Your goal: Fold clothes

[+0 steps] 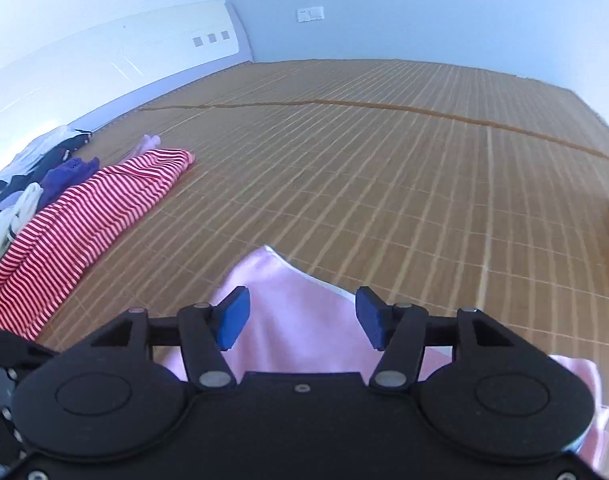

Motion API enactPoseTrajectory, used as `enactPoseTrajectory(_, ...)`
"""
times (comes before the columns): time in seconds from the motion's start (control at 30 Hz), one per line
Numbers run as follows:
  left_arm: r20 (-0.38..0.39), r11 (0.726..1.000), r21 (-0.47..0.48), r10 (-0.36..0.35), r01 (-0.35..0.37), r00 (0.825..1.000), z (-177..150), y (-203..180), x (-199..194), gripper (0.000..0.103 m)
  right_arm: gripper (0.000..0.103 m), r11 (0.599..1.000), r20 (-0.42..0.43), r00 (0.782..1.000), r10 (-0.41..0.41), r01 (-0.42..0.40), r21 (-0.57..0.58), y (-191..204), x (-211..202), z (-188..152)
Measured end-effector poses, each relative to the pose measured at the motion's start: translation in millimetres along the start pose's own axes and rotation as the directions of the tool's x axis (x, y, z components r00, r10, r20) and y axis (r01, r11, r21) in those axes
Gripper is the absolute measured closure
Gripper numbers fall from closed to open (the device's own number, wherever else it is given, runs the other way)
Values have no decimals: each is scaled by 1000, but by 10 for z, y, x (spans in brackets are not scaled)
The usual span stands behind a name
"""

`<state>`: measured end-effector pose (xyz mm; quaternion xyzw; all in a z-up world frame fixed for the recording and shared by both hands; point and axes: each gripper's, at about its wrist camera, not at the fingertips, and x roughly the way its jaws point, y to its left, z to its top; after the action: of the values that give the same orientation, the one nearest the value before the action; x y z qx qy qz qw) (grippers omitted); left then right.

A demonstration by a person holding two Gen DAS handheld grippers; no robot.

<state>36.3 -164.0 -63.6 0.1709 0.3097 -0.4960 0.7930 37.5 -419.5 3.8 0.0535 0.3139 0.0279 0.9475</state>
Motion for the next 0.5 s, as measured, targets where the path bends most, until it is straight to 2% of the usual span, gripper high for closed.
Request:
enactPoseTrajectory(0.07,13,999,-30,27,-27,1000,18,112,-71,68,39,991,17,992,-126,126,37,-344,-190,-186)
enactPoseTrajectory(0.17,76,994,-86,79,-73,994,-13,238,-194,68,38,952,10,958,-287,284,111,-885,-422,-476)
enactPoseTrajectory(0.2,99,990,-111,98,-87,990,-4,265,-180,61,38,942,1,950,-311,308,133,-1037,-474,-565)
enactPoseTrajectory(0.23,112,986,-135,109,-93,988,25,270,-153,55,38,935,-6,946,-324,321,150,-1169,-511,-654)
enactPoseTrajectory(0.27,119,986,-143,104,-87,987,54,266,-125,42,38,933,-5,946,-324,321,161,-1272,-541,-734)
enactPoseTrajectory(0.37,148,984,-161,105,-80,983,152,248,-33,39,38,944,22,957,-290,282,170,-1450,-585,-888)
enactPoseTrajectory(0.43,178,982,-167,122,-92,976,234,228,45,33,38,953,53,962,-267,256,161,-1491,-572,-938)
enactPoseTrajectory(0.47,202,977,-178,155,-119,967,301,207,128,25,39,955,69,961,-267,255,151,-1489,-538,-930)
enactPoseTrajectory(0.5,214,974,-178,175,-138,961,357,214,188,22,40,957,84,960,-266,253,141,-1487,-503,-923)
